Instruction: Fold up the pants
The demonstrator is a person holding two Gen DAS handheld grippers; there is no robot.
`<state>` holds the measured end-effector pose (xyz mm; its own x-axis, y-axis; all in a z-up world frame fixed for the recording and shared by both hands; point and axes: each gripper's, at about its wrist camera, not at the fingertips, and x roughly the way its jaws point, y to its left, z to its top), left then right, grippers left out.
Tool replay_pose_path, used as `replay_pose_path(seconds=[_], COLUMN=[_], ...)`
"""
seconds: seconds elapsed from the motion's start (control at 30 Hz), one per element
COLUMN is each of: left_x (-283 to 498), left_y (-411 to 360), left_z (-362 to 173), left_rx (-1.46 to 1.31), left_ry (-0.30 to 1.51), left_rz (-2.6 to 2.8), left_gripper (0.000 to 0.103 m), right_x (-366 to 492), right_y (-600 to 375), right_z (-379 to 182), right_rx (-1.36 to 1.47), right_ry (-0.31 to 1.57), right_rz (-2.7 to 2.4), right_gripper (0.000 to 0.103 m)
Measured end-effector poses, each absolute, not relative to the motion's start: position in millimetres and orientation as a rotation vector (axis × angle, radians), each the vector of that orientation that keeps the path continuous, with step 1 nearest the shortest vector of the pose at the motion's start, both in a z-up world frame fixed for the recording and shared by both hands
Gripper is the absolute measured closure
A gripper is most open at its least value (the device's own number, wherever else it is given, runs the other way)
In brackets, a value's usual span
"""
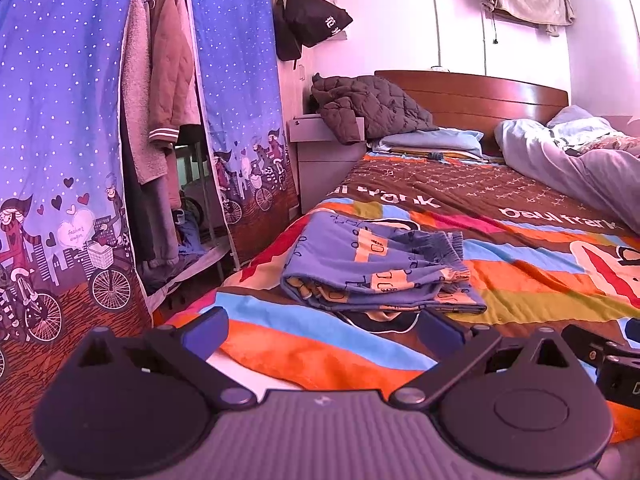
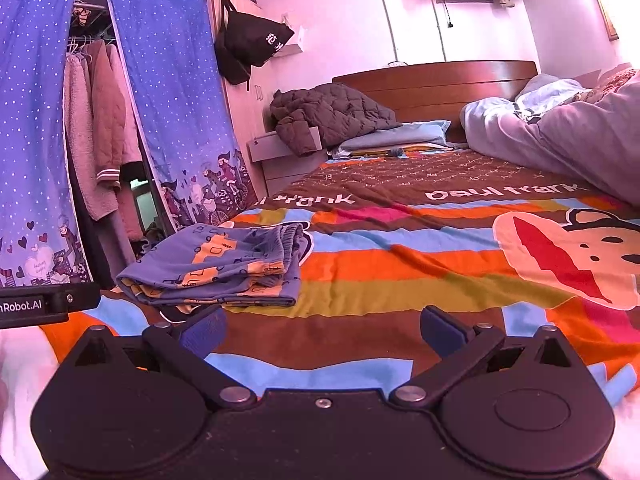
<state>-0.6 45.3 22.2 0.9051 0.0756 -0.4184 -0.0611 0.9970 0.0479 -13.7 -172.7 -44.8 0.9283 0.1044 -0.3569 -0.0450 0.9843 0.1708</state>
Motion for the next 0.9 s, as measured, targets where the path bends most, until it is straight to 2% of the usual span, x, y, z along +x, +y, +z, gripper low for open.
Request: replay_pose_path(seconds=[0.9], left_x=[-2.4], left_y=[47.1], left_z=[23.2], left_rx=[0.047], left_ry=[0.416], left_rz=[0.075], left_gripper=[0.000], right_x=[-12.5], right_y=[-172.8], right_z=[-46.0], right_rx=[0.160], right_ry=[0.378], right_rz=[0.076], right_gripper=[0.001])
